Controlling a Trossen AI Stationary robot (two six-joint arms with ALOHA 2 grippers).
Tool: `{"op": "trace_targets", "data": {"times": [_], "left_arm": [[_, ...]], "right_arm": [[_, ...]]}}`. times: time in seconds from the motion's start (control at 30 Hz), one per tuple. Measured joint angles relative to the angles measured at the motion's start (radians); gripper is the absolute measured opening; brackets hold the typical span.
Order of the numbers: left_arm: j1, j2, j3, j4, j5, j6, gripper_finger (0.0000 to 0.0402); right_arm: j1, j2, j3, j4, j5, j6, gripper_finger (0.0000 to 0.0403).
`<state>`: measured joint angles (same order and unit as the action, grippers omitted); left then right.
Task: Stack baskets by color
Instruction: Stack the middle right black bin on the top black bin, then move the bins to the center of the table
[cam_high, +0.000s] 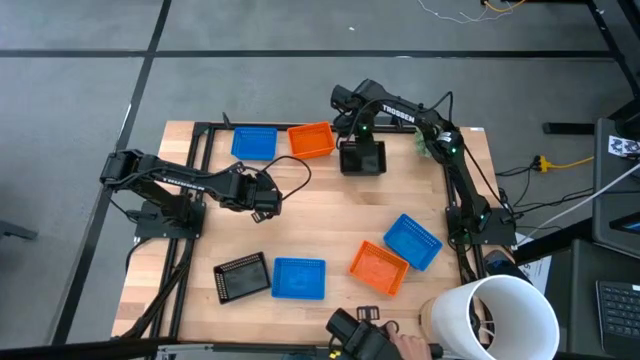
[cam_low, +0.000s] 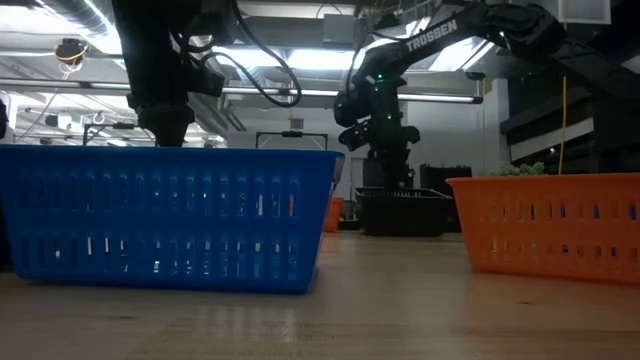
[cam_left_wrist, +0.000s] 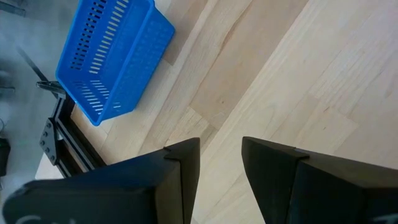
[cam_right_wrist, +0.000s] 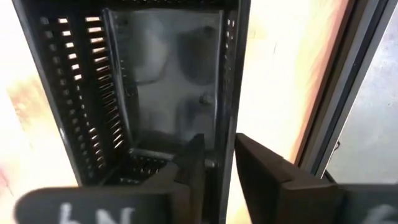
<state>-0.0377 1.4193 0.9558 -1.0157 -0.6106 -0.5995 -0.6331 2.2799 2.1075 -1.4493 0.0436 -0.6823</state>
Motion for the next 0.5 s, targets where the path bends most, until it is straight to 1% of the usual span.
{"op": "trace_targets", "data": {"times": [0.07,0.17,0.27,0.33,0.37,0.43,0.5], "left_arm": [[0.000,0.000,0.000,0.000,0.000,0.000,0.0112],[0.000,0.000,0.000,0.000,0.000,0.000,0.0112],[0.000,0.000,0.000,0.001,0.000,0.000,0.0112],[0.000,0.000,0.000,0.002,0.000,0.000,0.0112],[0.000,0.000,0.000,0.003,0.000,0.000,0.0112],[0.000,0.000,0.000,0.004,0.010,0.000,0.0112],[0.000,0.000,0.000,0.004,0.037,0.000,0.0112]], "right_arm": [[0.000,0.000,0.000,-0.012,0.022,0.000,0.0106],[0.004,-0.001,0.000,-0.031,0.064,0.004,0.0113],[0.015,-0.002,0.027,-0.065,0.071,0.084,0.0114],[0.030,-0.005,0.057,-0.104,0.027,0.168,0.0115],[0.039,-0.005,0.074,-0.125,-0.015,0.225,0.0114],[0.057,-0.014,0.090,-0.116,-0.121,0.343,0.0112],[0.078,-0.044,0.083,-0.123,-0.245,0.394,0.0110]]}}
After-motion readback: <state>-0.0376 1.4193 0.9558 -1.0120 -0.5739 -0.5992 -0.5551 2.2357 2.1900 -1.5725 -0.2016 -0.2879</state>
